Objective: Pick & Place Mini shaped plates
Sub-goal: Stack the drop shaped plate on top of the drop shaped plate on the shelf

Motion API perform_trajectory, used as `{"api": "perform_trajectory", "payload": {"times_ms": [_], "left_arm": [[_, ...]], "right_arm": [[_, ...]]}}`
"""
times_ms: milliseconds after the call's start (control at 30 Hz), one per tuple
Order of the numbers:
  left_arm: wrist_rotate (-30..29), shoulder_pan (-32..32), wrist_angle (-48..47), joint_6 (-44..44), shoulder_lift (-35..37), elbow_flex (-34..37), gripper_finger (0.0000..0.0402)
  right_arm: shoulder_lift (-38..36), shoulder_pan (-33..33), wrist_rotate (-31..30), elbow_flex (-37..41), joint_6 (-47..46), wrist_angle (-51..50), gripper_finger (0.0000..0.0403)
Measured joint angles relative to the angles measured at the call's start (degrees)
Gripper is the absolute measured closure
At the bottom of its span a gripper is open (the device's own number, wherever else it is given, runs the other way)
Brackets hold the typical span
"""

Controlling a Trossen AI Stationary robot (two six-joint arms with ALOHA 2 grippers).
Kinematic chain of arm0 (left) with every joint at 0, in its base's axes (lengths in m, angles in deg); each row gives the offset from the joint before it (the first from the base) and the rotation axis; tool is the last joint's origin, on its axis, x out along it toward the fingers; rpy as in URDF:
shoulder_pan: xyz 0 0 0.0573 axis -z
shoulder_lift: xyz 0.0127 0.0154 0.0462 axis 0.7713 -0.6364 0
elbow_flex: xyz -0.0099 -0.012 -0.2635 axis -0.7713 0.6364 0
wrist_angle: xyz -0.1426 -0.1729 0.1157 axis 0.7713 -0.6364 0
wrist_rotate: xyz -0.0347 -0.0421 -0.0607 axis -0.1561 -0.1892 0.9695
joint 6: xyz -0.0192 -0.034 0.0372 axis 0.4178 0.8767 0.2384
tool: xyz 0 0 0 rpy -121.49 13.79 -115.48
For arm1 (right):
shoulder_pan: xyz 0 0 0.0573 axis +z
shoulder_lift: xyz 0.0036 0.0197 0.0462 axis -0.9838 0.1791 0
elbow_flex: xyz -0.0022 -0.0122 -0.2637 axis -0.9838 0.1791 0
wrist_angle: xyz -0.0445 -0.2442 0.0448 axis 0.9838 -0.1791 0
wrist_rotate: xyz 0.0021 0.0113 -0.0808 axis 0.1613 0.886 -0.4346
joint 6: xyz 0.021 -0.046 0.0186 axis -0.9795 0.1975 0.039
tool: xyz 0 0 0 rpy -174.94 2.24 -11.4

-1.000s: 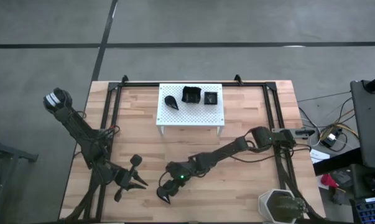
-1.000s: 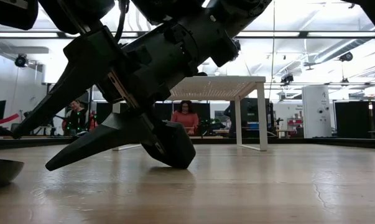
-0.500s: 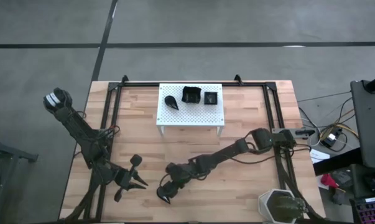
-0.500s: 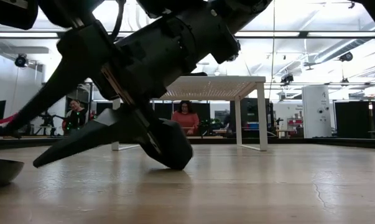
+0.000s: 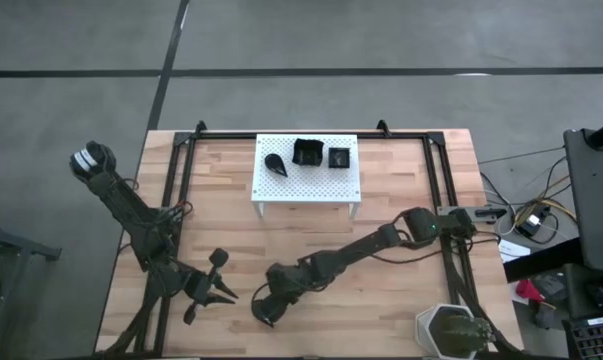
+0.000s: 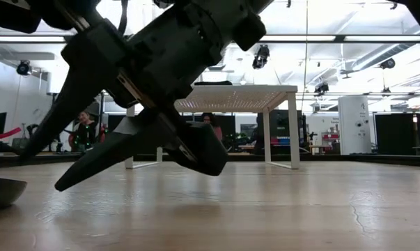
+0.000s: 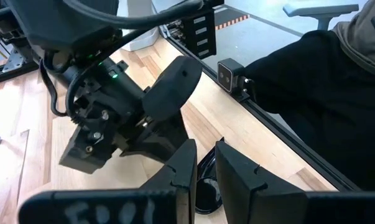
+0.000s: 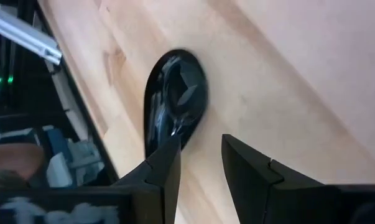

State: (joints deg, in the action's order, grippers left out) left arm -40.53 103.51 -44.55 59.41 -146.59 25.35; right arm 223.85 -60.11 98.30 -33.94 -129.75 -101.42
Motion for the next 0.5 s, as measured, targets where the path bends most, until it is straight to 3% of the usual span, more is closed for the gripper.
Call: {"api": "perform_trajectory", "payload": {"times_ms": [367,500], "left_arm": [[0.0,0.0,0.1,-0.9,0.0,0.0,0.0348],[0.0,0.0,0.3,-0.9,0.0,0.0,0.0348]], "right_arm": [[-0.2,0.0,-0.3,-3.2,0.0,-0.7,0.0304],[-0.4,0.0,-2.0,-7.4,3.3,-9.3,0.0311]]}}
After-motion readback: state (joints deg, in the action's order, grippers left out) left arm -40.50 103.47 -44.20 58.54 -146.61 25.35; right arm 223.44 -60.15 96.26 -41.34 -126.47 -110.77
